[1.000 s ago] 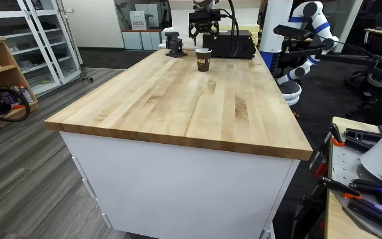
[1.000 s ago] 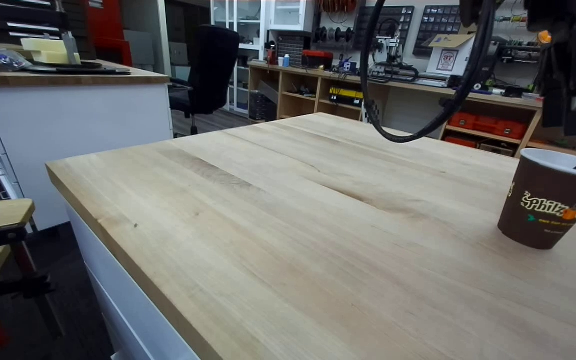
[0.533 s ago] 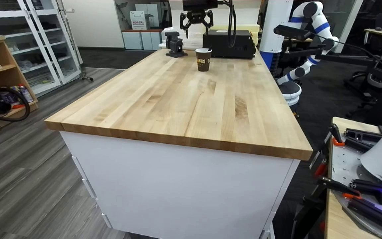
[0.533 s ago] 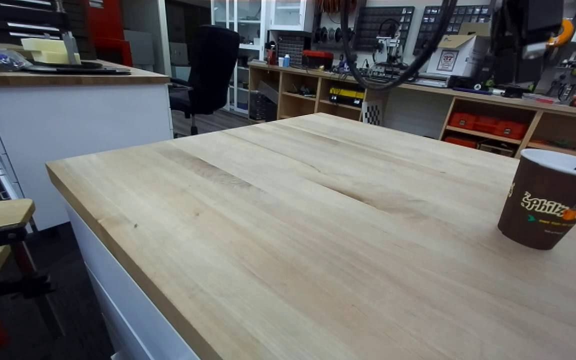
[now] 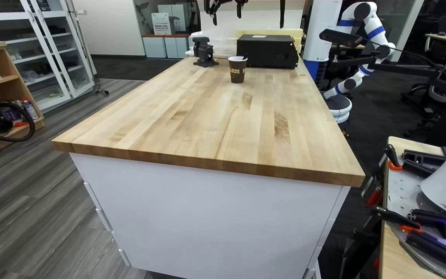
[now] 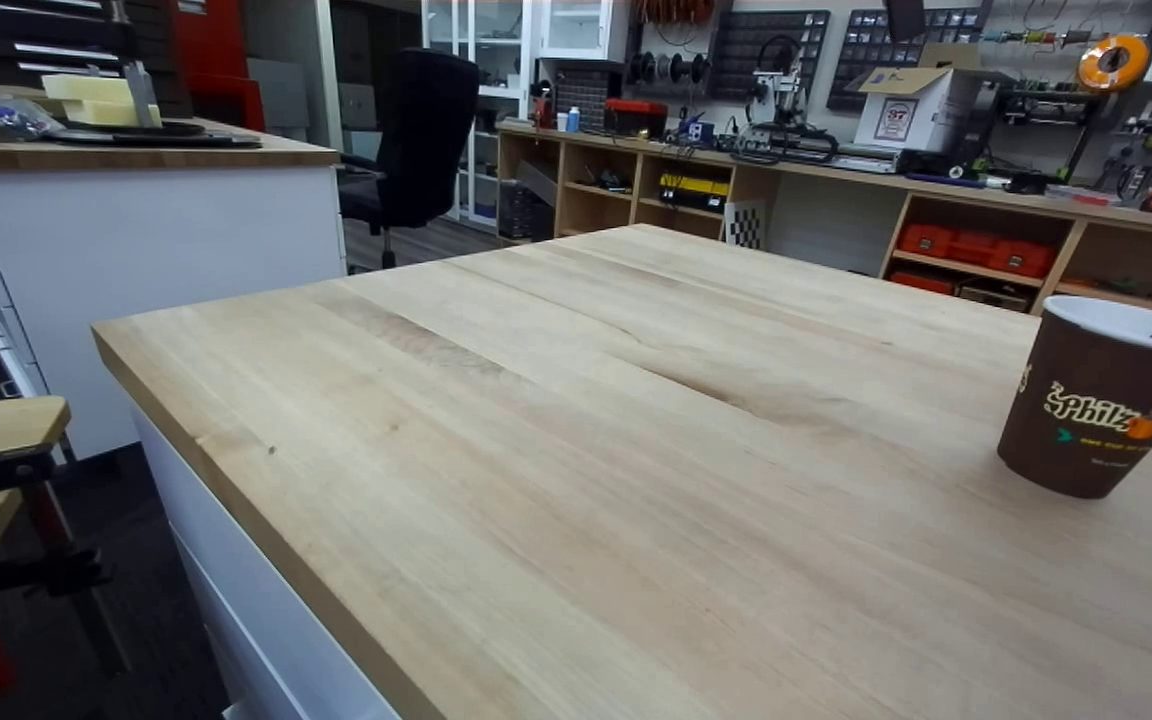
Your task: Move the plastic cup to the right
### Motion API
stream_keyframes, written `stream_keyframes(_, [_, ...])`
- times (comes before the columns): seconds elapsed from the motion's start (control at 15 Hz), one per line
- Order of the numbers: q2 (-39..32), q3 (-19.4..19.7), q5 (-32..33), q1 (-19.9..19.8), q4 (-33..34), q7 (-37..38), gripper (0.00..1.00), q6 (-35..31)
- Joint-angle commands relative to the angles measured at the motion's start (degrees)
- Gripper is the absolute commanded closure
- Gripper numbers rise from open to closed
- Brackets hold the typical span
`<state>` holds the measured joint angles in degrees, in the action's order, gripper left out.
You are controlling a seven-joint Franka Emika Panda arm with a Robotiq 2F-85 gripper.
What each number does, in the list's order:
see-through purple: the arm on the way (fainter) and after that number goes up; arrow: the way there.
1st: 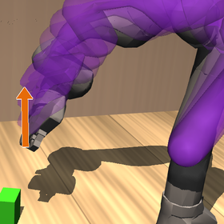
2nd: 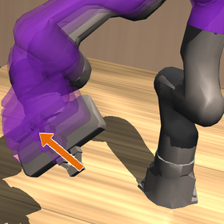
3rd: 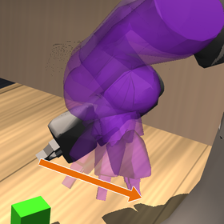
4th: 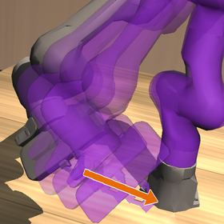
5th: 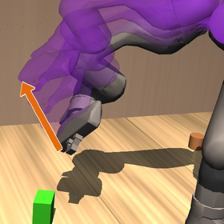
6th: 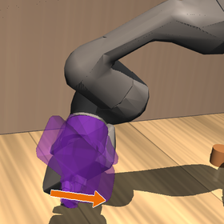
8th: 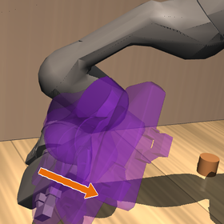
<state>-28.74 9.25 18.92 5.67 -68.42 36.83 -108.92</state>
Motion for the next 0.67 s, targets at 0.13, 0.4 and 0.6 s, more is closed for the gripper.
stream_keyframes(0.13, [14.32,-3.06,0.65,1.83,-18.13,-4.84,0.0,-8.25])
stream_keyframes(0.4, [21.56,-6.12,1.71,1.69,-27.73,-11.38,0.0,-13.26])
stream_keyframes(0.6, [18.59,-7.21,1.03,0.98,-23.68,-10.65,0.0,-11.01])
